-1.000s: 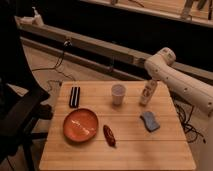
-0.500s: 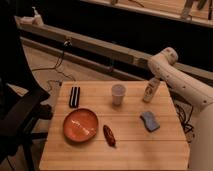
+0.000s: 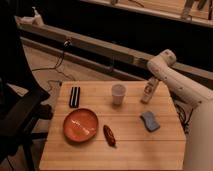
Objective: Stand the bottle upright
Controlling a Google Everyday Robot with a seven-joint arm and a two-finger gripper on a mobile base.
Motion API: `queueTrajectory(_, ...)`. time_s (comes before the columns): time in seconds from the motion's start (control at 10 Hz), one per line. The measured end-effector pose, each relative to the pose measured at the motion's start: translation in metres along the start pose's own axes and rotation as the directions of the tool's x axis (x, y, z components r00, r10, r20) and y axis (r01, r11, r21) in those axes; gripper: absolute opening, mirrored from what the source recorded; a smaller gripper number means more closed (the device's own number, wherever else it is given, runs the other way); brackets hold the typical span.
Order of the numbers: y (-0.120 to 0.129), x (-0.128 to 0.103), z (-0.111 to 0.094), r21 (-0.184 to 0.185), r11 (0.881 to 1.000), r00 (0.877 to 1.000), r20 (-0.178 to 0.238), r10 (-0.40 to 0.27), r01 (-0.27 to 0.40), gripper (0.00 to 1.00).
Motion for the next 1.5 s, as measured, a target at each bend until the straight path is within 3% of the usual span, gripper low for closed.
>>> queueTrajectory(0.5,-0.007,0.021,-0.009,0.002,1.0,0.997,-0.078,-0.021,0.021,0.0)
queueTrajectory(0.8,-0.011,0.031,-0.012,0.024,1.0,0.995,-0.102,-0.006,0.008,0.0)
queueTrajectory(0.9,-0.011,0.032,-0.01,0.028,1.0,0.994,-0.106,0.001,0.002,0.04)
queueTrajectory(1.5,-0.011,0.027,-0.007,0.034,0.999,0.994,-0.106,0.009,-0.006,0.61)
